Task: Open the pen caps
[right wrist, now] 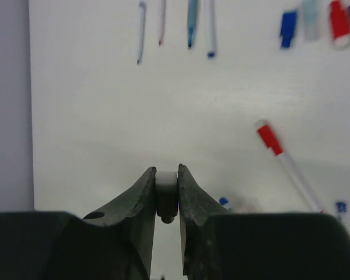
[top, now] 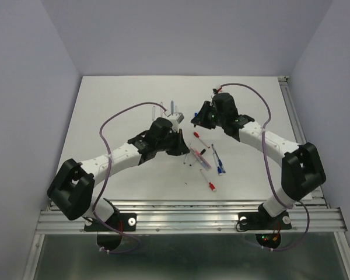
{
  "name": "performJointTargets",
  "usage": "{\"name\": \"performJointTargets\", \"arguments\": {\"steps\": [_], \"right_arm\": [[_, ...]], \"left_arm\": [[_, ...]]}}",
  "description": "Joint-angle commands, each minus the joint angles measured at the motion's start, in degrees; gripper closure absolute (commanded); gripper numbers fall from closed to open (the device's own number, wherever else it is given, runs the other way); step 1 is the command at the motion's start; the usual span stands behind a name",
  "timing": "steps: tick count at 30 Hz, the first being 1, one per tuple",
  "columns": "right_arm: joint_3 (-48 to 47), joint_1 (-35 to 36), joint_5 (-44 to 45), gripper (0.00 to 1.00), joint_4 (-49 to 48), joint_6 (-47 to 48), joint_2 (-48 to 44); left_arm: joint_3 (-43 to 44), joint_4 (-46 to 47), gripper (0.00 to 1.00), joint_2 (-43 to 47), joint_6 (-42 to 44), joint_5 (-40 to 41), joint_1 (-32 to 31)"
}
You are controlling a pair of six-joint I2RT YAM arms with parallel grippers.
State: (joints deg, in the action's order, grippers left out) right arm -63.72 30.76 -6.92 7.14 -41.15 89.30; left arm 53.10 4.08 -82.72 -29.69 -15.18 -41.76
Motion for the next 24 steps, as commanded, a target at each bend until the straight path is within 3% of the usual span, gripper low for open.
{"name": "performJointTargets", "arguments": {"steps": [1, 6, 11, 16, 24], "right_arm": [[-11.2, -8.4, 12.3, 0.99, -7.4, 3.1, 3.1], [-15.1, -12.7, 10.3, 0.99, -7.3, 4.1, 5.9], [-8.5, -12.8, 8.5, 0.99, -8.4, 5.5, 1.6], [1.5, -12.8, 10.7, 0.99, -8.4, 7.6, -5.9], [7.1, -12.8, 16.7, 0.98, -0.8, 9.8, -14.9]], "left_arm": [[-6.6, -14.0, 1.0, 7.2, -2.6, -5.1, -4.1], [-8.1, -15.7, 1.0, 12.5, -5.2, -2.3, -4.8], [-3.0, -18.3, 1.0, 11.4, -5.4, 6.4, -3.7], [6.0, -18.0, 1.0, 2.0, -3.9, 8.3, 0.9], [26.3, -14.9, 1.0, -15.4, -2.8, 6.1, 7.3]]}}
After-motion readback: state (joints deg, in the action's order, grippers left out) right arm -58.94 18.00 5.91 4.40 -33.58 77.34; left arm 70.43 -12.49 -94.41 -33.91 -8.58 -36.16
